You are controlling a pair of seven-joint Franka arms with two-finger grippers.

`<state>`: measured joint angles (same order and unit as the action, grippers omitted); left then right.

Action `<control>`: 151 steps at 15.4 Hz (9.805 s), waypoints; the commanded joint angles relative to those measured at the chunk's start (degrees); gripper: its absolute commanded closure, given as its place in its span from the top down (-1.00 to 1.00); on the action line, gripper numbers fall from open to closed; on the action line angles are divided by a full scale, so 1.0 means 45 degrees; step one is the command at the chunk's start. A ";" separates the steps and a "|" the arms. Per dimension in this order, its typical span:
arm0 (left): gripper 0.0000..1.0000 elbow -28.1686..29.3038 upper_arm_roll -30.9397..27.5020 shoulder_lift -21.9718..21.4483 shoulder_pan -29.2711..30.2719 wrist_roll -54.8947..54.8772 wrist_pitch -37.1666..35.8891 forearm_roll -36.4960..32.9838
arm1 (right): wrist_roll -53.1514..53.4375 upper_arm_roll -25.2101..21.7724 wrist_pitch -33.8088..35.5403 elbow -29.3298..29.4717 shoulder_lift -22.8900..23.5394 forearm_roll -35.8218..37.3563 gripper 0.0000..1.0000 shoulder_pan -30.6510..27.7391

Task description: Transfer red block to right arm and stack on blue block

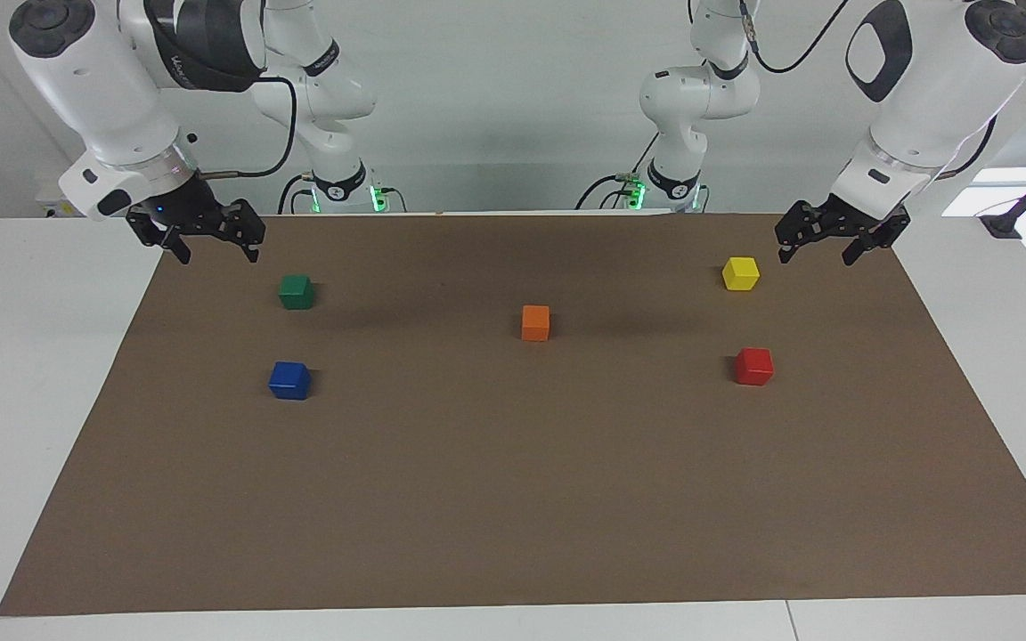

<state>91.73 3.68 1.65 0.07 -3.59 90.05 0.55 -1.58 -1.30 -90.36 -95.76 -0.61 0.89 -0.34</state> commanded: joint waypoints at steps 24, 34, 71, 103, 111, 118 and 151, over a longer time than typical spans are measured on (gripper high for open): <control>1.00 0.5689 -0.0311 0.1371 0.0295 0.0153 0.7896 -0.0005 | -0.0547 0.0054 -0.0681 -0.0029 -0.0117 -0.3728 1.00 -0.0373; 1.00 0.5807 -0.0311 0.2582 0.0101 0.0114 0.9031 -0.0005 | -0.5053 0.0035 -0.1072 -0.3852 -0.0216 -1.5497 1.00 -0.0941; -1.00 0.2170 0.3321 -0.0561 -0.1909 2.6402 0.6721 0.8450 | -1.0293 0.0171 0.5628 -0.5479 0.6034 -2.7464 1.00 0.3611; -0.14 0.6238 0.3302 -0.1754 -0.3571 2.2069 1.0145 1.2281 | -1.0372 0.0171 0.4202 -0.5420 0.5781 -2.7815 -1.00 0.4138; 1.00 0.4832 0.3244 -0.2398 0.0137 2.0180 0.5324 0.9432 | -0.6666 0.0015 0.1240 -0.4367 0.4047 -2.5459 -1.00 0.3242; 1.00 0.4889 0.3185 -0.2359 0.2245 1.5064 0.4775 0.6031 | -0.2093 -0.0005 -0.2635 -0.2066 0.1953 -1.7301 -1.00 0.1662; 1.00 0.1334 0.1682 -0.0074 0.0805 0.2302 0.0477 -0.0826 | 0.2598 0.0054 -0.9641 -0.5729 0.1601 0.1560 -1.00 0.0409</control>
<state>99.17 13.81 1.10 6.23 7.39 94.21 -1.78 8.77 -1.57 -128.86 -116.94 7.73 6.35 3.29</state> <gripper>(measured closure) 0.000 0.419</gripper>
